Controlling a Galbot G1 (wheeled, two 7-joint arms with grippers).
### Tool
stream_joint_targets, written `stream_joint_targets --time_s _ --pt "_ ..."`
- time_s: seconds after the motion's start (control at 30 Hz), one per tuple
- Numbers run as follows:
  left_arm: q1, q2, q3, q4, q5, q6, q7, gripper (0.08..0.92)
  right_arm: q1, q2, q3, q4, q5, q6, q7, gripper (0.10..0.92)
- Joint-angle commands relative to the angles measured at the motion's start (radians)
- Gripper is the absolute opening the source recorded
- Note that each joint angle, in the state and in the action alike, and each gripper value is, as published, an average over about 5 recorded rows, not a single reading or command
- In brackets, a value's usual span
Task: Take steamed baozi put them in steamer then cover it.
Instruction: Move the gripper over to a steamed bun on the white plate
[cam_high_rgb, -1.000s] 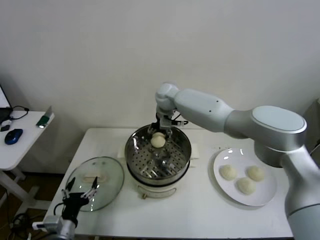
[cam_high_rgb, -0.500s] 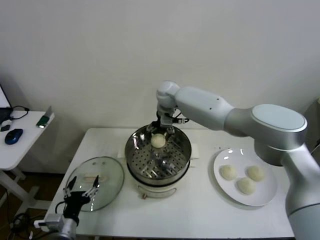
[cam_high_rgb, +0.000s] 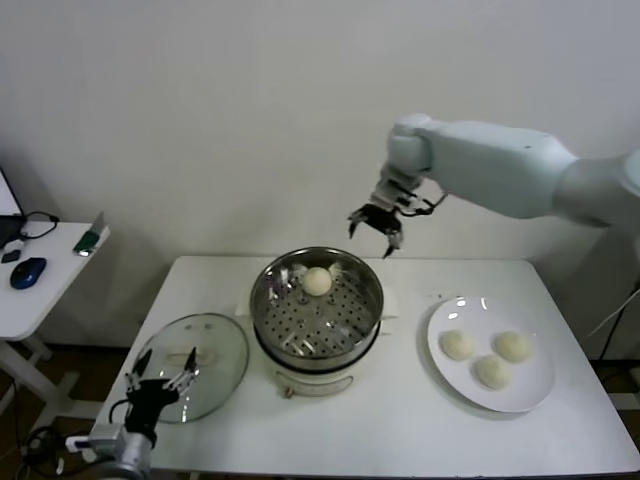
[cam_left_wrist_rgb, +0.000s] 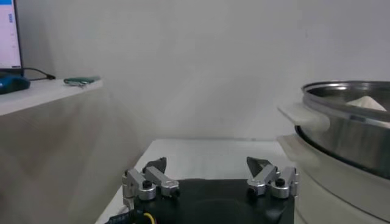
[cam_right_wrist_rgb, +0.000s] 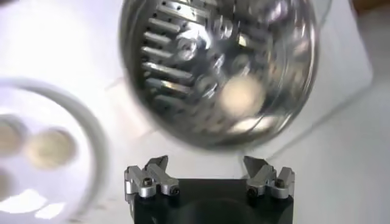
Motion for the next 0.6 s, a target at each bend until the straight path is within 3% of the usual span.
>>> stream_joint_targets --time_s 0.03,0.27,0.6 --pt "-0.002 0.002 -0.002 0.001 -0.002 -0.002 0.0 0.823 0.101 -0.256 -0.245 0.21 0.196 -0.34 0.087 0.823" --pt "-0.005 -0.002 -0.002 0.0 0.0 -0.002 0.0 0.823 -0.027 -0.353 -0.196 0.263 0.143 -0.485 0.183 0.823" --pt "0.005 0.0 -0.005 0.006 0.002 -0.011 -0.002 0.823 -0.292 -0.39 -0.039 0.232 0.085 -0.56 0.275 0.823"
